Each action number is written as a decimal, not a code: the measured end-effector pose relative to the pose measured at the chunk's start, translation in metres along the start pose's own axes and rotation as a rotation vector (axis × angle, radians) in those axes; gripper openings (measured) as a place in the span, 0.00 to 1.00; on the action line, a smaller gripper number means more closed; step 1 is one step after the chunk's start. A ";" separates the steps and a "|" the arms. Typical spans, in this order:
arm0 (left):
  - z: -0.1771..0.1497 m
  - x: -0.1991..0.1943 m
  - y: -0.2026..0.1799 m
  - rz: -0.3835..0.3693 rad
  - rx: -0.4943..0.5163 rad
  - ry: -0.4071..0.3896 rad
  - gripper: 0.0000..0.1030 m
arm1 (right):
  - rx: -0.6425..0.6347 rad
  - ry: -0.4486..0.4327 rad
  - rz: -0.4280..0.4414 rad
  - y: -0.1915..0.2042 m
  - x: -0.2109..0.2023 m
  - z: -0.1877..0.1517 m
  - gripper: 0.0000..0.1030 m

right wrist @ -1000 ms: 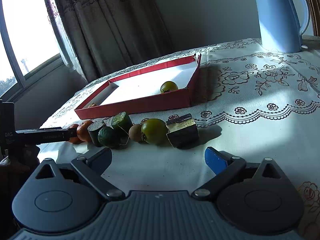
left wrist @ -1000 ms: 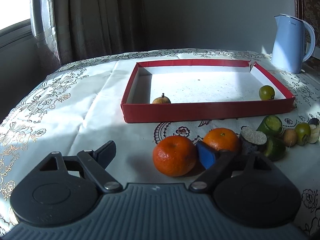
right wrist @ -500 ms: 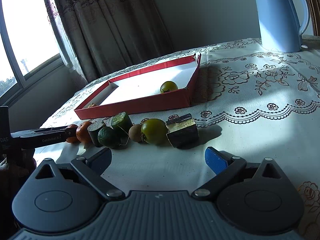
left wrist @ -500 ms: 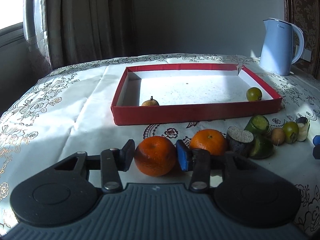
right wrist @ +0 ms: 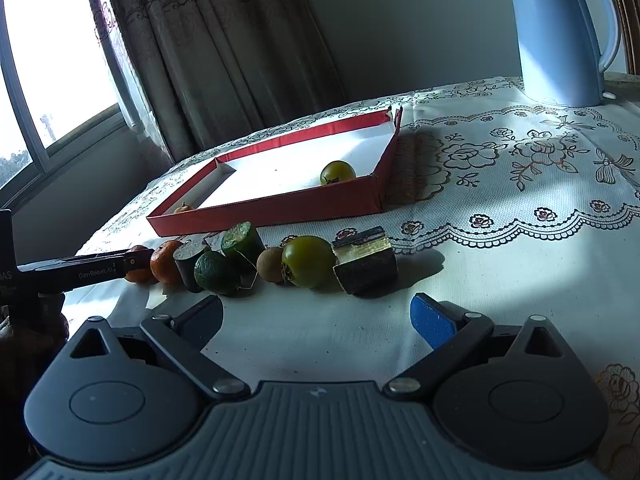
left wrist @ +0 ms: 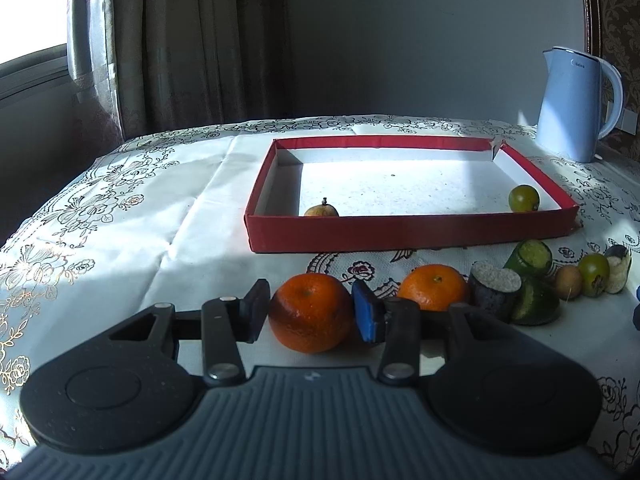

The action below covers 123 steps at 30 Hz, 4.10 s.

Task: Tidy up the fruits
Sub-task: 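Lift the mandarin with the left tool and carry it over the tray, then lower the mandarin into the tray and open the left tool, then withdraw the left tool from the tray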

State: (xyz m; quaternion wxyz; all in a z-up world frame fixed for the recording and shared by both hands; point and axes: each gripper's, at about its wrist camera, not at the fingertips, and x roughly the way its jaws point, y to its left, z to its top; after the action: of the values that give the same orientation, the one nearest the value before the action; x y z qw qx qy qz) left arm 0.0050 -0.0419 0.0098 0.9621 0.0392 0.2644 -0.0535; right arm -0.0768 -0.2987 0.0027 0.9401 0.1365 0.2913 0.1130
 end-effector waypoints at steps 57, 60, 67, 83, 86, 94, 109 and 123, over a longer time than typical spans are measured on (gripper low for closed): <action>0.098 0.084 -0.061 0.066 0.114 0.023 0.40 | -0.137 0.057 -0.131 0.026 0.011 -0.002 1.00; 0.097 0.100 -0.066 0.043 0.131 0.066 0.40 | -0.129 0.054 -0.125 0.026 0.010 -0.002 1.00; 0.085 0.118 -0.067 0.059 0.149 0.125 0.42 | -0.119 0.050 -0.117 0.025 0.010 -0.002 1.00; 0.062 0.079 -0.073 0.101 0.163 0.158 0.39 | -0.114 0.049 -0.114 0.023 0.011 -0.001 1.00; 0.060 0.069 -0.072 0.093 0.144 0.159 0.40 | -0.114 0.049 -0.115 0.023 0.011 -0.001 1.00; 0.059 0.059 -0.078 0.138 0.179 0.078 0.88 | -0.112 0.049 -0.114 0.023 0.011 -0.001 1.00; 0.051 0.015 -0.057 0.151 0.129 0.006 1.00 | -0.113 0.049 -0.114 0.023 0.012 -0.001 1.00; -0.003 -0.017 0.033 0.278 -0.126 0.019 1.00 | -0.103 0.026 -0.100 0.019 0.007 -0.001 1.00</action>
State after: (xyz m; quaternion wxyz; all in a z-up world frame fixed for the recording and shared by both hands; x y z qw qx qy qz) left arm -0.0071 -0.0076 0.0172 0.9583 0.0156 0.2684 0.0971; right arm -0.0739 -0.2782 0.0043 0.9465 0.0718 0.3038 0.0825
